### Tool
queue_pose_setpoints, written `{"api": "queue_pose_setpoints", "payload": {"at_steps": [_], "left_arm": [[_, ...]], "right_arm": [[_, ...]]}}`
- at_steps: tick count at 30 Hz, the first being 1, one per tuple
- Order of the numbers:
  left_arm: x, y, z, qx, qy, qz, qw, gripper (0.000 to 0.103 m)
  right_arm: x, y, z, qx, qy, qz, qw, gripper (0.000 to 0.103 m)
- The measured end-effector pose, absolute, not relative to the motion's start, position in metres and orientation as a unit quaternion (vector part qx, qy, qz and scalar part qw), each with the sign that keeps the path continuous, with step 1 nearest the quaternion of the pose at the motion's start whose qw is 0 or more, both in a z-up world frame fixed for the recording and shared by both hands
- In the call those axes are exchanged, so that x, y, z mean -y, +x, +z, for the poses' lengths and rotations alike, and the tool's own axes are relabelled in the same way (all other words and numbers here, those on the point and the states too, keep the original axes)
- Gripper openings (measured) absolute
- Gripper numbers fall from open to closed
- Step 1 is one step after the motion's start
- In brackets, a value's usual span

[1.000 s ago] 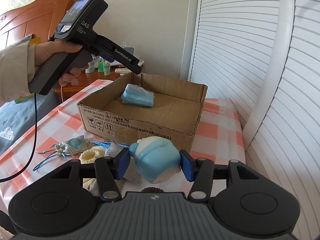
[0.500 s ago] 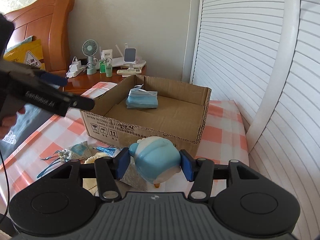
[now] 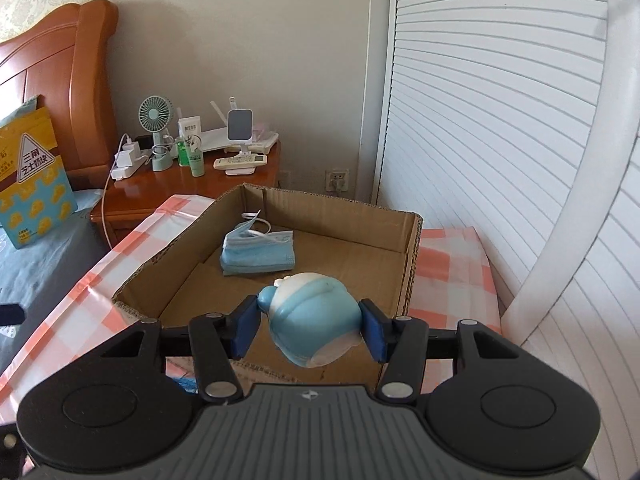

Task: Organize soft objects
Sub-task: 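Carry the plush toy into the box and open the right tool, then move both tools back toward the remaining items on the table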

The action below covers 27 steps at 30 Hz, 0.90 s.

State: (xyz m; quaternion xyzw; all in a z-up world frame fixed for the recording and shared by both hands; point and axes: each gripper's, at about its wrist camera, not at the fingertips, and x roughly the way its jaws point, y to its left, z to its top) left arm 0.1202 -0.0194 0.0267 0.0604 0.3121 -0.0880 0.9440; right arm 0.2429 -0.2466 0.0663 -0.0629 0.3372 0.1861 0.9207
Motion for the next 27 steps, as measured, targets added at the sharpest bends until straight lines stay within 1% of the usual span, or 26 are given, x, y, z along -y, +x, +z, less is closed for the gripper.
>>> {"api": "queue_pose_setpoints", "payload": {"at_steps": [9, 11, 13, 15, 18, 27], "left_arm": [[0.008, 0.109, 0.019, -0.332, 0.051, -0.065, 0.939, 0.102], [0.006, 0.107, 0.017, -0.335, 0.048, -0.062, 0.939, 0.102], [0.003, 0.106, 0.016, -0.338, 0.047, -0.058, 0.938, 0.102], [0.0, 0.105, 0.015, -0.341, 0.045, -0.054, 0.938, 0.102], [-0.002, 0.104, 0.015, -0.34, 0.043, -0.055, 0.938, 0.102], [-0.002, 0.099, 0.017, -0.337, 0.046, -0.065, 0.938, 0.102]], "right_arm": [[0.233, 0.339, 0.057, -0.358, -0.052, 0.166, 0.917, 0.059], [0.228, 0.356, 0.054, -0.361, -0.052, 0.159, 0.918, 0.072], [0.224, 0.368, 0.052, -0.362, -0.051, 0.15, 0.919, 0.096], [0.222, 0.374, 0.05, -0.364, -0.054, 0.136, 0.92, 0.1], [0.223, 0.37, 0.051, -0.359, -0.058, 0.133, 0.922, 0.103], [0.234, 0.326, 0.065, -0.358, -0.069, 0.131, 0.922, 0.103]]}}
